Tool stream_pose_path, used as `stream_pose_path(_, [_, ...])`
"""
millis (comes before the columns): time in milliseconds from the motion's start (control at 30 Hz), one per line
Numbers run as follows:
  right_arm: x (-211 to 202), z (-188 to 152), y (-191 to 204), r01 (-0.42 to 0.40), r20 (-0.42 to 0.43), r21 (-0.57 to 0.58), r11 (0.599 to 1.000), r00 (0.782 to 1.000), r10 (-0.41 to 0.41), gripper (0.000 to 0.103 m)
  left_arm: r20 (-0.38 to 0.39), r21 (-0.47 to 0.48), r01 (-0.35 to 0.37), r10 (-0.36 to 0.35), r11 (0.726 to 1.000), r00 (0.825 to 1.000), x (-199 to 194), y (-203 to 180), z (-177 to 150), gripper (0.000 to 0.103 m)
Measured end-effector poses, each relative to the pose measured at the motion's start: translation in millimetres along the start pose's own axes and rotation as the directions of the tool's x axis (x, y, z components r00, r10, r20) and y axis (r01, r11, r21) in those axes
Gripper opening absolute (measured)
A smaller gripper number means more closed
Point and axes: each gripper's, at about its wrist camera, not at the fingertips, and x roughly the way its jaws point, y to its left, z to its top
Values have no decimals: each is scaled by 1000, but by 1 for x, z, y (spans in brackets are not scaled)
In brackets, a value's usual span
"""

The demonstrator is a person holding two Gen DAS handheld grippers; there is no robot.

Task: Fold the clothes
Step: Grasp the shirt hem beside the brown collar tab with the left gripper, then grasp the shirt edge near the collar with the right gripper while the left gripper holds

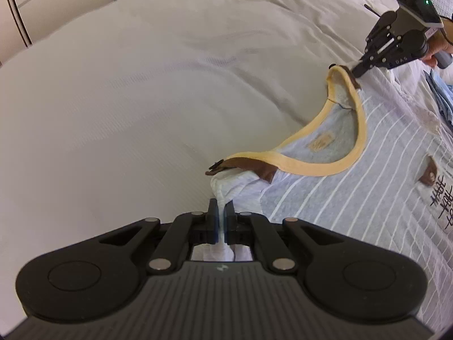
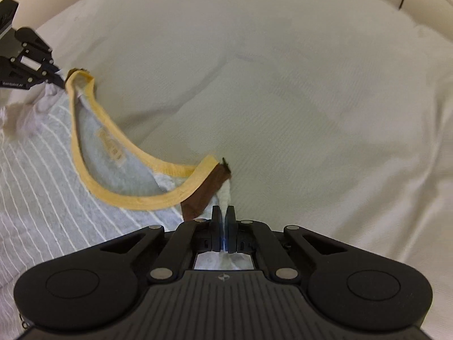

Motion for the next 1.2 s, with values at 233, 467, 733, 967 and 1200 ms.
stream_pose_path(233, [-30, 20, 0, 95, 82, -58, 994, 993, -90, 0, 36, 14, -60, 59, 998, 998, -16, 4, 22, 1])
stream_pose_path(467, [-41, 31, -6, 181, 149, -47, 982, 974, -173, 0, 35, 24, -101, 100, 995, 994, -23, 4, 23, 2])
stream_pose_path(733, [-30, 33, 3, 176, 134, -57, 983, 977, -167, 0, -24, 38, -122, 123, 992, 992, -2, -8, 16, 2])
stream_pose_path(967, [1, 13, -5, 96, -27, -23, 995, 995, -96, 12, -94, 7, -101, 101, 995, 990, 25, -10, 6, 2])
stream_pose_path(1200, [6, 5, -15, -48, 5, 58, 997, 999, 48, 51, -133, -21, -78, 75, 997, 988, 40, -7, -4, 11])
